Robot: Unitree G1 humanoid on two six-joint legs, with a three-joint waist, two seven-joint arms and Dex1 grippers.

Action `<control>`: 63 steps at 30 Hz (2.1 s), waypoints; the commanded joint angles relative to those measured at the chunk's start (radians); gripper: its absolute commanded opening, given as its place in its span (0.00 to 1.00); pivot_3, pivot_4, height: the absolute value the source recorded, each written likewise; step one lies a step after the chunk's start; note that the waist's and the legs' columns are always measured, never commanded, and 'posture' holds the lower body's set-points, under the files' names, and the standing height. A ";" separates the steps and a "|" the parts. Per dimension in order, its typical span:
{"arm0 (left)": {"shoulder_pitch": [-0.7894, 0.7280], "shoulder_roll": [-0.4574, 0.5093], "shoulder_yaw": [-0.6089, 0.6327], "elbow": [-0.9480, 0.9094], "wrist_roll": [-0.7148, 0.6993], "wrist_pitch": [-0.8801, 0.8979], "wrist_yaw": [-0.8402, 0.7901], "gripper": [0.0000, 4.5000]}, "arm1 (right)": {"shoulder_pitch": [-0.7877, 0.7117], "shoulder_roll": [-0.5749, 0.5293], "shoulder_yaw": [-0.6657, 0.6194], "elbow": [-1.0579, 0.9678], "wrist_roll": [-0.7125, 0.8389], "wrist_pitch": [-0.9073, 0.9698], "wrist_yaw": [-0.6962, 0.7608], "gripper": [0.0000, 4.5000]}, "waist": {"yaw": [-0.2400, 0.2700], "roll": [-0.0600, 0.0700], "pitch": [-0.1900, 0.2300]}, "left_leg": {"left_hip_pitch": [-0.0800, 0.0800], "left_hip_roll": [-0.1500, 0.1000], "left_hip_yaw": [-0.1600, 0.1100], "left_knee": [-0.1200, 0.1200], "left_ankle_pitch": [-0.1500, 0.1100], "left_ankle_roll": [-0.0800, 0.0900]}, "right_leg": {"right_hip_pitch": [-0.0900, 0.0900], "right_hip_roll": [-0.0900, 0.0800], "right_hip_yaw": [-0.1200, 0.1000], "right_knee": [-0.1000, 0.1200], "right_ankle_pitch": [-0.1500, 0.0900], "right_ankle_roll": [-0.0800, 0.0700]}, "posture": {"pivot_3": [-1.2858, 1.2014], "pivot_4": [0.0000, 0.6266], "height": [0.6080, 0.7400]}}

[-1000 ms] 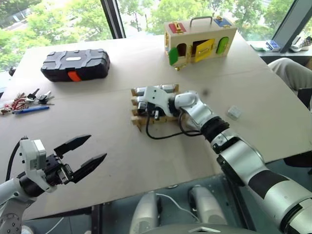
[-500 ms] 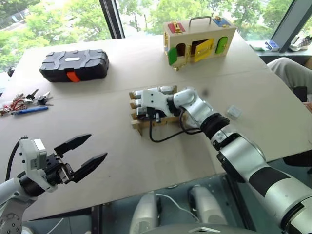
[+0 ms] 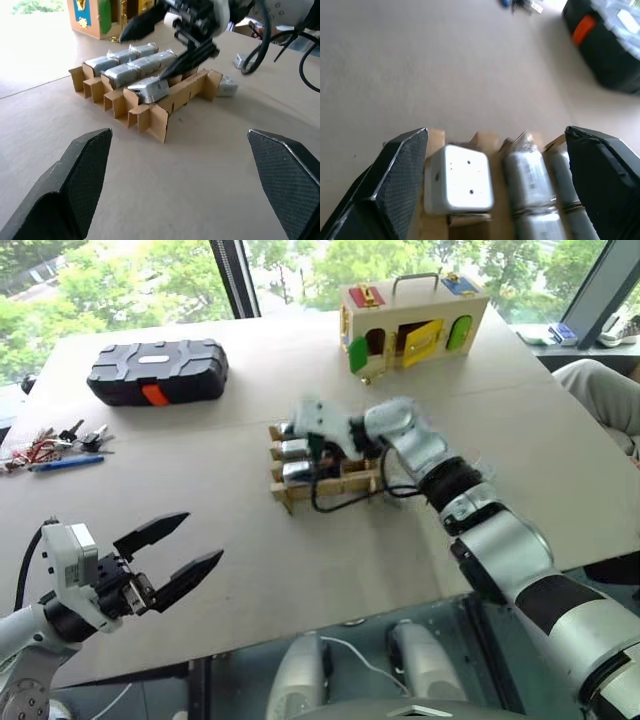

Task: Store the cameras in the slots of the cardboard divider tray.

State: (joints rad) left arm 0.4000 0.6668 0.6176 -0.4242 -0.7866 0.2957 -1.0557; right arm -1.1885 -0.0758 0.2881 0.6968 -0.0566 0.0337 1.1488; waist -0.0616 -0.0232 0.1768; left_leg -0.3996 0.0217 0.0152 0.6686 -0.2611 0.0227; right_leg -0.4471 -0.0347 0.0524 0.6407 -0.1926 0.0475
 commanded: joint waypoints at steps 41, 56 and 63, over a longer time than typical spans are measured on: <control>-0.035 0.055 0.039 0.090 0.017 -0.012 -0.091 1.00 | 0.214 0.000 0.201 -0.183 -0.167 -0.024 -0.269 0.78 | -0.008 -0.001 0.000 | 0.001 0.001 0.001 0.000 0.000 0.000 | -0.001 0.001 0.001 0.001 0.000 -0.001 | 0.52 0.24 1.00; -0.035 0.052 0.024 0.089 0.018 -0.009 -0.090 1.00 | 0.222 -0.001 0.183 -0.281 -0.120 0.058 -0.192 0.41 | -0.007 -0.001 0.000 | 0.001 0.001 0.001 0.000 0.000 0.000 | 0.000 0.001 0.001 0.001 0.000 -0.001 | 0.52 0.24 1.00; -0.029 0.050 0.022 0.081 0.015 -0.003 -0.087 1.00 | 0.189 -0.002 0.162 -0.262 -0.065 0.196 -0.119 0.41 | -0.007 -0.001 0.000 | 0.001 0.001 0.001 0.000 0.000 0.000 | 0.000 0.001 0.001 0.001 0.000 -0.001 | 0.52 0.24 1.00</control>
State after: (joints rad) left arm 0.3651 0.7166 0.6201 -0.3098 -0.7537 0.2978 -1.1453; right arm -0.9735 -0.0826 0.4635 0.4506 -0.1453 0.2039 1.0049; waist -0.0689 -0.0239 0.1764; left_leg -0.3986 0.0225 0.0161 0.6687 -0.2610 0.0226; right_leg -0.4475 -0.0338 0.0529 0.6415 -0.1926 0.0467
